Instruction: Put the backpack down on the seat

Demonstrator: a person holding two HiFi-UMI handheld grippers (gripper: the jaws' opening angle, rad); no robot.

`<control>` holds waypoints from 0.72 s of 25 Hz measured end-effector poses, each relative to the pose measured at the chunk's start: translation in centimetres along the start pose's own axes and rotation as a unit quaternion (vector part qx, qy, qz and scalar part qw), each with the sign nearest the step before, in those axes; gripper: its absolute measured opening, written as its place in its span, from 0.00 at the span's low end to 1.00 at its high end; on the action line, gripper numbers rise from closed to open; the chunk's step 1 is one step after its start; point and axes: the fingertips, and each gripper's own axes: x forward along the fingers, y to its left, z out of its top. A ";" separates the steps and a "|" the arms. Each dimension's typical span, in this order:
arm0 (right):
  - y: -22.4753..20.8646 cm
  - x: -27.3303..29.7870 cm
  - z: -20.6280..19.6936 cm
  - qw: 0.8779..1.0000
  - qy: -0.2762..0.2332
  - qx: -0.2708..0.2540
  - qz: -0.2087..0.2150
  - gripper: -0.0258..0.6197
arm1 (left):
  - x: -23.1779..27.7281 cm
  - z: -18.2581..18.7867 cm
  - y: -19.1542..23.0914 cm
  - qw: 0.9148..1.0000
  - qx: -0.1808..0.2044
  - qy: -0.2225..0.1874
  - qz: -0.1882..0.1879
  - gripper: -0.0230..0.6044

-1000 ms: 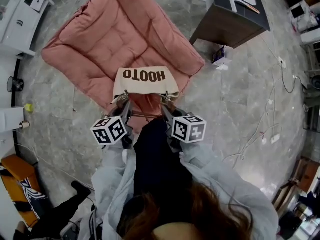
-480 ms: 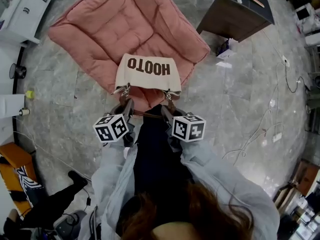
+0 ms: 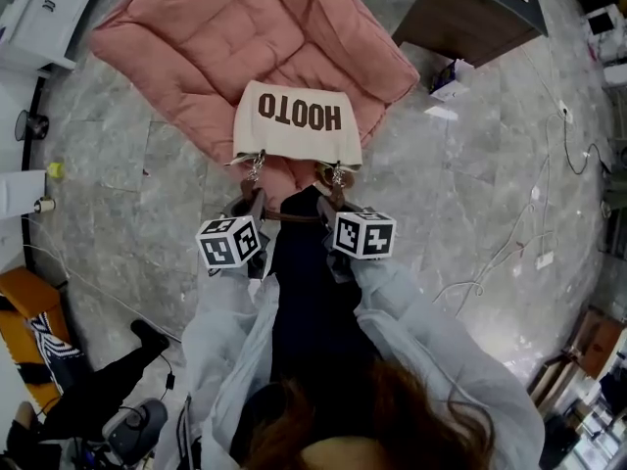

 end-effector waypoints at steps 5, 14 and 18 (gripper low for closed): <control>-0.1 1.5 -2.3 1.000 0.027 -0.014 -0.003 0.05 | 0.4 -2.0 1.5 1.000 0.000 0.005 0.018 0.06; -2.8 3.8 -7.0 0.995 0.057 0.069 -0.039 0.06 | 1.9 -7.0 4.1 0.995 0.036 0.051 0.073 0.06; -3.5 3.9 -7.9 0.993 0.072 0.088 -0.034 0.38 | 1.9 -7.5 5.1 0.994 0.029 0.047 0.097 0.07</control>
